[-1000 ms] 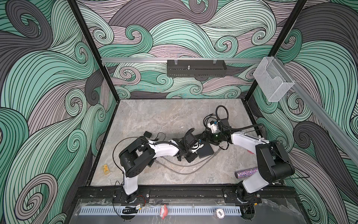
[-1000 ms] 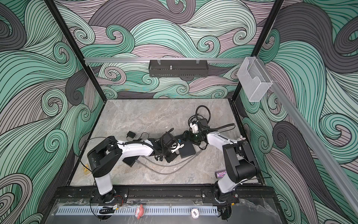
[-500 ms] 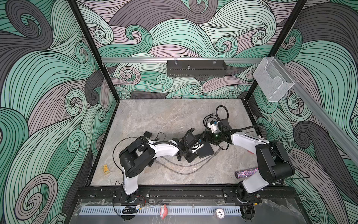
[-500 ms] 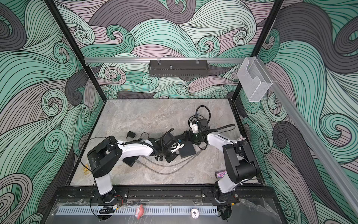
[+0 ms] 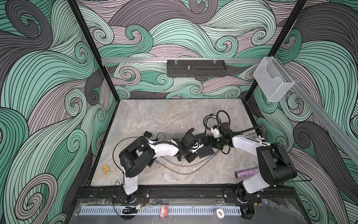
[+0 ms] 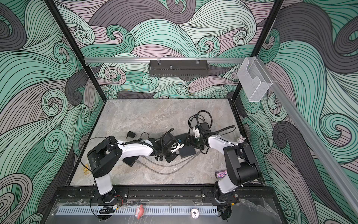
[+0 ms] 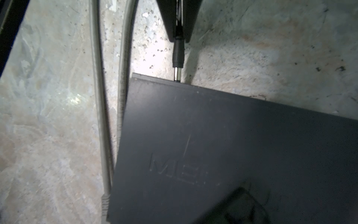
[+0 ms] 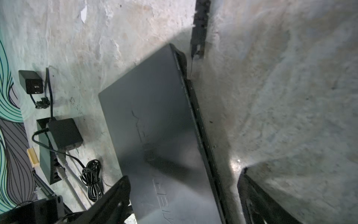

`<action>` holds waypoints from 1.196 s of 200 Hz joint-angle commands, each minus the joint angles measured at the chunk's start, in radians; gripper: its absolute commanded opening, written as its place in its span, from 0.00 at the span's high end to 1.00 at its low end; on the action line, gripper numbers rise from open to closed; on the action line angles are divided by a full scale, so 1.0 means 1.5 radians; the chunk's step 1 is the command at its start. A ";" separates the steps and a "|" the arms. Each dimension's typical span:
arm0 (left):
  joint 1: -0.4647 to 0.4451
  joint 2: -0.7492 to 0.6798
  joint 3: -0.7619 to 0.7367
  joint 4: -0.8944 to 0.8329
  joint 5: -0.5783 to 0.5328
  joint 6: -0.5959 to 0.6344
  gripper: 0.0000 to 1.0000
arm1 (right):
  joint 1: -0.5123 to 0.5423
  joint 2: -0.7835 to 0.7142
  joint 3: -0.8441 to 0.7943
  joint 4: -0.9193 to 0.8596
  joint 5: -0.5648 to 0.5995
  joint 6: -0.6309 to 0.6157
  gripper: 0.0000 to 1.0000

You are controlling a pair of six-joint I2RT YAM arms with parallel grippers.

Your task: Insert the plug into the switch port

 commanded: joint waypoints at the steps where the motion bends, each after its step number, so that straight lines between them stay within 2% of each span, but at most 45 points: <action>1: 0.004 -0.021 0.020 -0.009 -0.008 0.007 1.00 | -0.002 -0.001 -0.019 -0.020 0.009 -0.004 0.13; 101: 0.005 -0.011 0.030 -0.014 -0.028 -0.007 1.00 | -0.002 -0.013 -0.041 -0.004 -0.029 0.001 0.15; 239: 0.003 0.033 0.045 0.007 0.007 -0.008 1.00 | 0.000 -0.011 -0.056 0.007 -0.071 0.005 0.18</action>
